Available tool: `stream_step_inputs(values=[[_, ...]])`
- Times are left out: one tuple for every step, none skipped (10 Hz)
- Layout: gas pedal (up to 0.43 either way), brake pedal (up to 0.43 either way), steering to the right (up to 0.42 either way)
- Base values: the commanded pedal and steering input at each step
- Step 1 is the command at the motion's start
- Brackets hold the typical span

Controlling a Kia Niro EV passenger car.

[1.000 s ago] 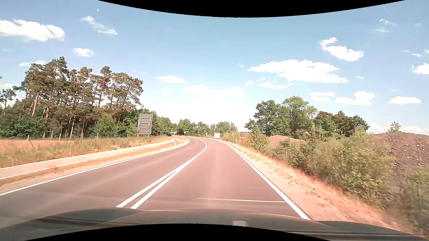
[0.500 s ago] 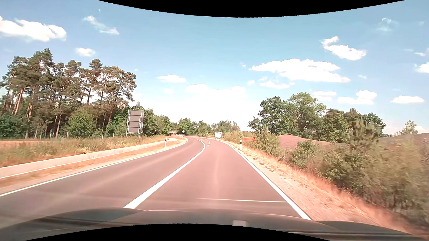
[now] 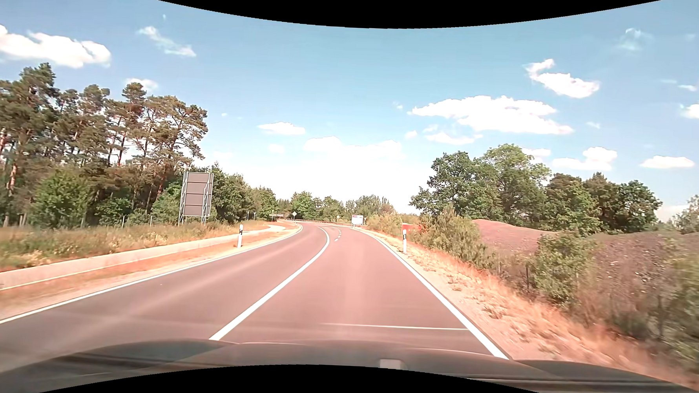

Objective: Follow the waypoints while adhering to traffic rules and regulations

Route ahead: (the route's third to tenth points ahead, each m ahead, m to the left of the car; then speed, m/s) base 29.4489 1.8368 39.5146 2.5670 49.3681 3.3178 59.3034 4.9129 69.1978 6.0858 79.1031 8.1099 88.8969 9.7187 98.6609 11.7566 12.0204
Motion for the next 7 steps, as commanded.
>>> stream_step_inputs(values=[[0.248, 0.0, -0.006], [0.248, 0.0, -0.006], [0.248, 0.0, -0.006], [0.248, 0.0, -0.006], [0.248, 0.0, -0.006], [0.24, 0.0, -0.006], [0.228, 0.0, -0.006]])
